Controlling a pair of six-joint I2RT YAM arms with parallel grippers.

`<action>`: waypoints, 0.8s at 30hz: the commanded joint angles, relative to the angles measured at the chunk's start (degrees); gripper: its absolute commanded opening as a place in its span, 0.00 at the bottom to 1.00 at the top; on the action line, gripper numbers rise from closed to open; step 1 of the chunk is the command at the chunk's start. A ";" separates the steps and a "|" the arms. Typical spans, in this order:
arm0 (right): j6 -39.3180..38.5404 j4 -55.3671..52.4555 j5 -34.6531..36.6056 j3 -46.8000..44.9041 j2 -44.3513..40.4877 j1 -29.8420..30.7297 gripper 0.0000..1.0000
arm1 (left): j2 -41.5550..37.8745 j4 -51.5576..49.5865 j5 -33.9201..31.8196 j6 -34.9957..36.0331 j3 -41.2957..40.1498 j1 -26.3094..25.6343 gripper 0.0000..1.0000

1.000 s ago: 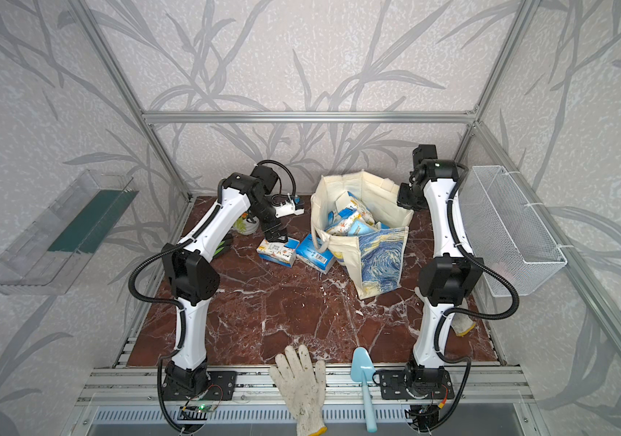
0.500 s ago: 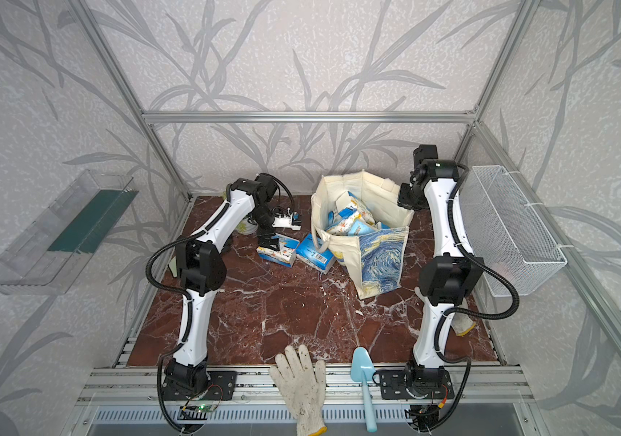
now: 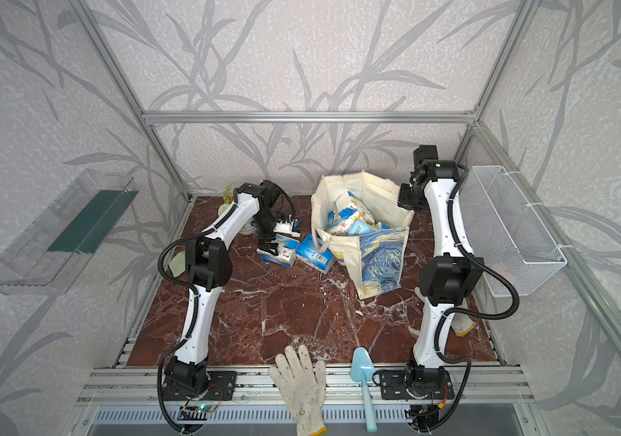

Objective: Put tissues into the canvas bag
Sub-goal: Pick up the pack of facial tissues from the center of the board.

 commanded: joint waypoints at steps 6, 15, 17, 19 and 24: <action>-0.41 -0.15 -0.99 -0.97 1.63 -0.22 0.08 | -0.39 -0.48 -1.97 3.89 -3.57 -0.23 0.99; -0.62 -0.19 -0.54 -1.10 1.38 -0.30 0.08 | -1.75 3.01 -1.38 2.74 -9.17 -0.19 0.99; -0.69 -0.24 -0.59 -1.06 1.38 -0.39 0.08 | -2.45 3.67 -1.01 2.35 -10.20 -0.20 0.99; -0.63 -0.23 -0.56 -1.08 1.38 -0.39 0.08 | -2.83 3.87 -0.97 1.61 -10.81 -0.19 0.97; -0.60 -0.23 -0.81 -1.12 1.28 -0.37 0.08 | -3.22 2.76 -1.60 -0.10 -11.29 -0.21 0.80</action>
